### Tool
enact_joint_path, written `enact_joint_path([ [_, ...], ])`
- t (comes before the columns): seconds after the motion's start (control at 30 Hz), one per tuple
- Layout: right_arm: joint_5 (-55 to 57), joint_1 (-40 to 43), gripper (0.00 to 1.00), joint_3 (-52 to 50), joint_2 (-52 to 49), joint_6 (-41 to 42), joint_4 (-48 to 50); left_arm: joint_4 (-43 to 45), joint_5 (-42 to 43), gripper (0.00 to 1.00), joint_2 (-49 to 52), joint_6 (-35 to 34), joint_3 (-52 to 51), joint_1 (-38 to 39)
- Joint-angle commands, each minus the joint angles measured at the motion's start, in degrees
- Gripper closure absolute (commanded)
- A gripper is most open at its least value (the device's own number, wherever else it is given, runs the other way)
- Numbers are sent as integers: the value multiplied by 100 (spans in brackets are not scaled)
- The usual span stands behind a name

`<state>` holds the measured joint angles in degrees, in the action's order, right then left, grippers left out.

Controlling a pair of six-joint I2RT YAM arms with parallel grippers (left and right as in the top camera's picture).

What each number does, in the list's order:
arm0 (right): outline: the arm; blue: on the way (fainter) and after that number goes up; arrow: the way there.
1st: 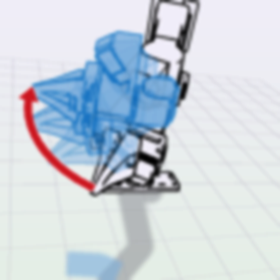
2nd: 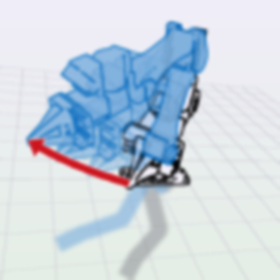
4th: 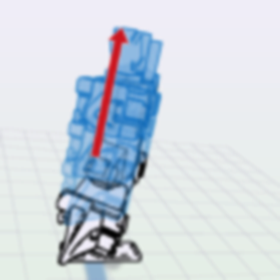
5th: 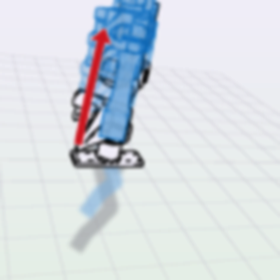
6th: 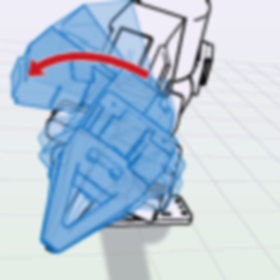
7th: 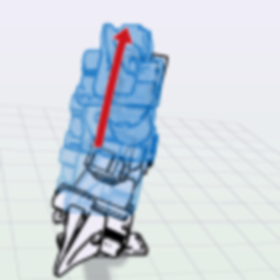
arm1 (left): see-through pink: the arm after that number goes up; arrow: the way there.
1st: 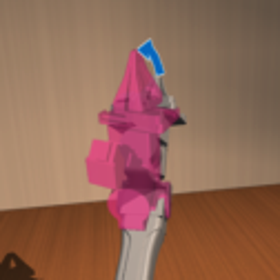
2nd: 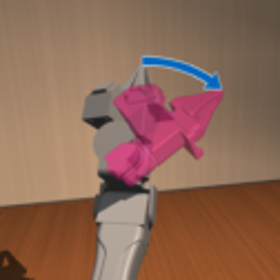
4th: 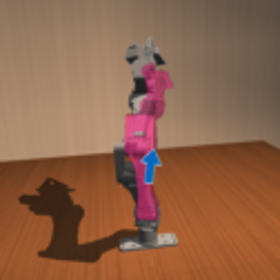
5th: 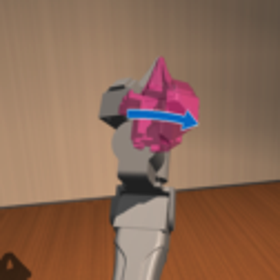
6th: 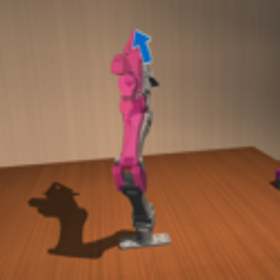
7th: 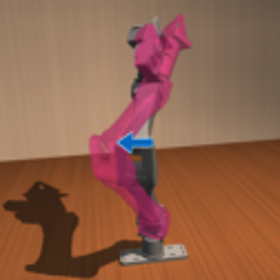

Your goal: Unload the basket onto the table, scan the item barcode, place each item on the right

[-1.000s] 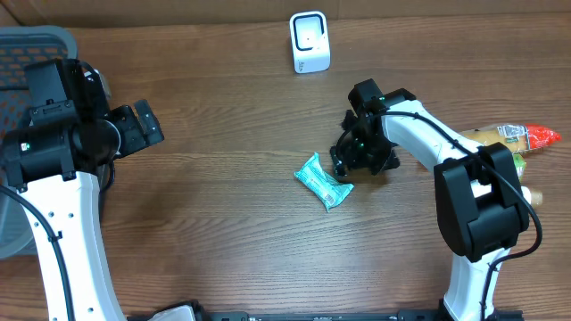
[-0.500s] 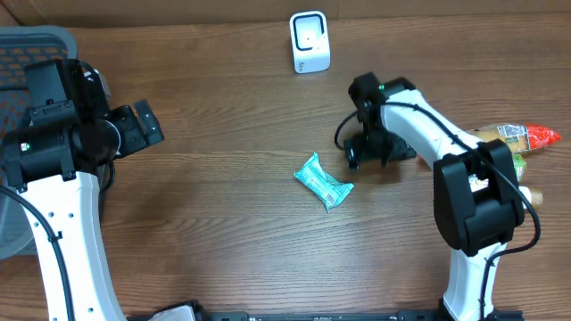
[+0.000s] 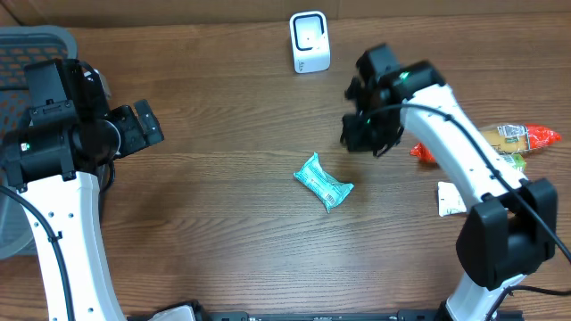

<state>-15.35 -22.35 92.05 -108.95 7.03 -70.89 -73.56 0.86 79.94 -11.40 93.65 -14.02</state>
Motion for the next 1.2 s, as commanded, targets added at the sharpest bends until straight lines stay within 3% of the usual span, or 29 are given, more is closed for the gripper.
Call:
enact_joint_path([
  [0.0, -380, -407, 96, -671, -90, -262, 374, 9, 20, 0, 31, 111, 96, -22],
  [0.33, -361, -861, 96, -1259, -90, -745, 1200, 9, 20, 1, 31, 111, 96, -22],
  [0.53, -455, -979, 96, -1261, -129, -2249, 1954, 9, 20, 0, 31, 111, 96, -22],
  [0.8, -343, -1602, 96, -1285, -297, -3189, 1958, 9, 20, 1, 31, 111, 96, -22],
  [1.17, 763, -1484, 96, -1362, -629, -2564, 2400, 9, 20, 0, 31, 111, 96, -22],
])
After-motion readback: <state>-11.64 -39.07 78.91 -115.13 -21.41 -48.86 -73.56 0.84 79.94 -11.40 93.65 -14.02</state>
